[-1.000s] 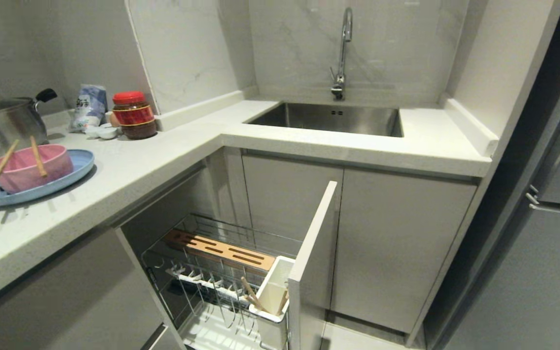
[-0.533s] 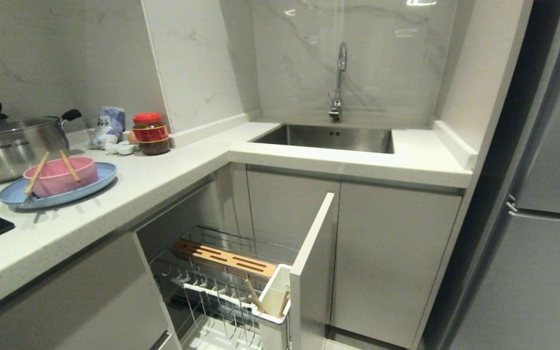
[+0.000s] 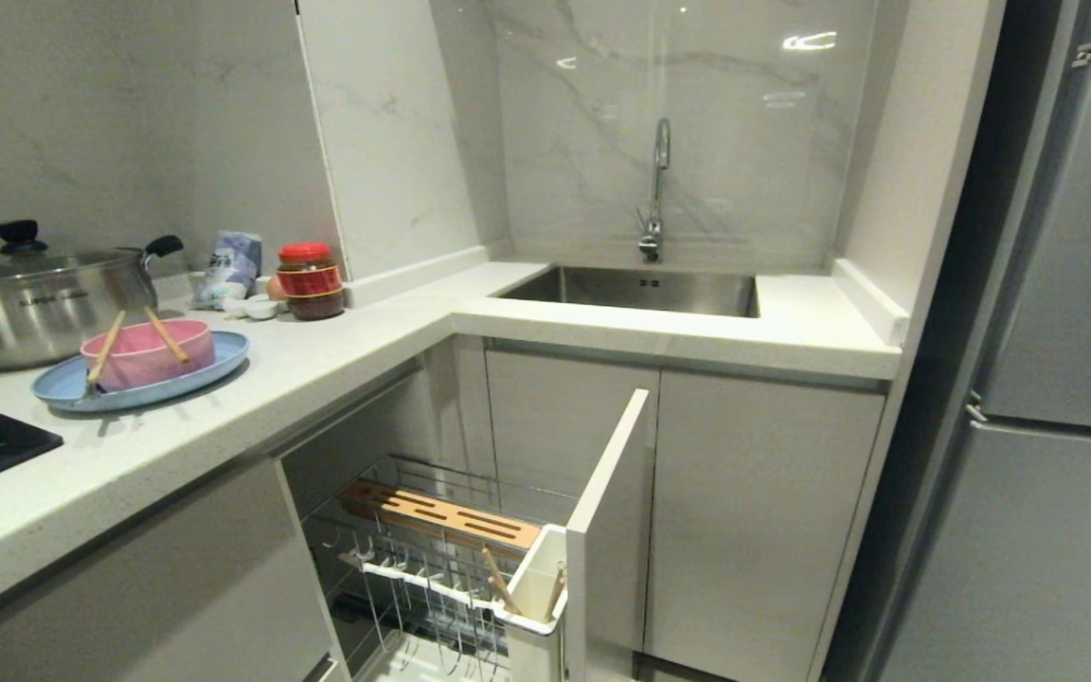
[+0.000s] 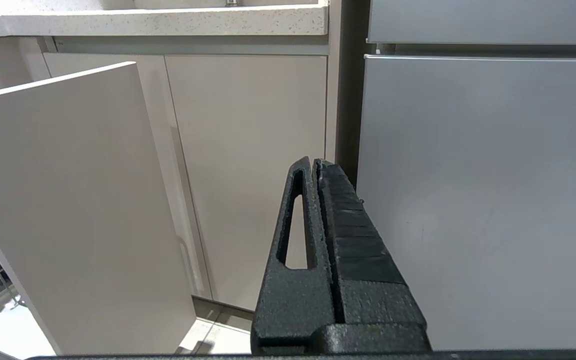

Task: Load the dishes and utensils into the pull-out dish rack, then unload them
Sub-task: Close the cupboard

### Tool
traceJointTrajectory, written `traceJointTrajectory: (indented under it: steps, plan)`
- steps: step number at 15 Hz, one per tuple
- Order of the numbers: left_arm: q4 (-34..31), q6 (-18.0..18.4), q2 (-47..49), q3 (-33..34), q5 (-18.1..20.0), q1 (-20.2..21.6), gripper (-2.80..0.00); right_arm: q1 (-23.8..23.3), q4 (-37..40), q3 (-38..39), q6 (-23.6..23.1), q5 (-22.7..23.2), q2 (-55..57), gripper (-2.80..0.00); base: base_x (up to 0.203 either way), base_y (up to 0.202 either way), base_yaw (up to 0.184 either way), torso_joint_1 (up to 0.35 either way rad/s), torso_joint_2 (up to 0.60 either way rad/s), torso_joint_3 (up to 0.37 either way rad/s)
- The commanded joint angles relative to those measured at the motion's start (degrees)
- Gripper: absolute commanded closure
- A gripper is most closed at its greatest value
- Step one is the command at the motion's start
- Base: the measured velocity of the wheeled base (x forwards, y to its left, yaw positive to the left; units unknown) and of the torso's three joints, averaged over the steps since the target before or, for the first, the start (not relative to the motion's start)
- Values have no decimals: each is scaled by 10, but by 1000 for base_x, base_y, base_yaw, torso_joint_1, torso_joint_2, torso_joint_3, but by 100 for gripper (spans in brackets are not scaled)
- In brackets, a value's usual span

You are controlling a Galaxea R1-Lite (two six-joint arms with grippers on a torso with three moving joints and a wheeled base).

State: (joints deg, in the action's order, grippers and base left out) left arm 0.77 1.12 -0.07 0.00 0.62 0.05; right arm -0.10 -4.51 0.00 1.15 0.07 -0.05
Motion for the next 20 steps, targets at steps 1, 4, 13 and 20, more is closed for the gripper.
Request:
traceJointTrajectory:
  steps: [1,4,13,20]
  plan:
    - [0,0,1,4,0,0,0,0,-1,15,0,0,0,0,0,0,0,0,0,0]
    - [2,2,1,7,-1,0,0,0,-1,15,0,0,0,0,0,0,0,0,0,0]
    - [-109,86,189,-464,-33,2,0,0,0,15,0,0,0,0,0,0,0,0,0,0]
    - [-166,-112,575,-771,7,-82,0,0,0,15,0,0,0,0,0,0,0,0,0,0]
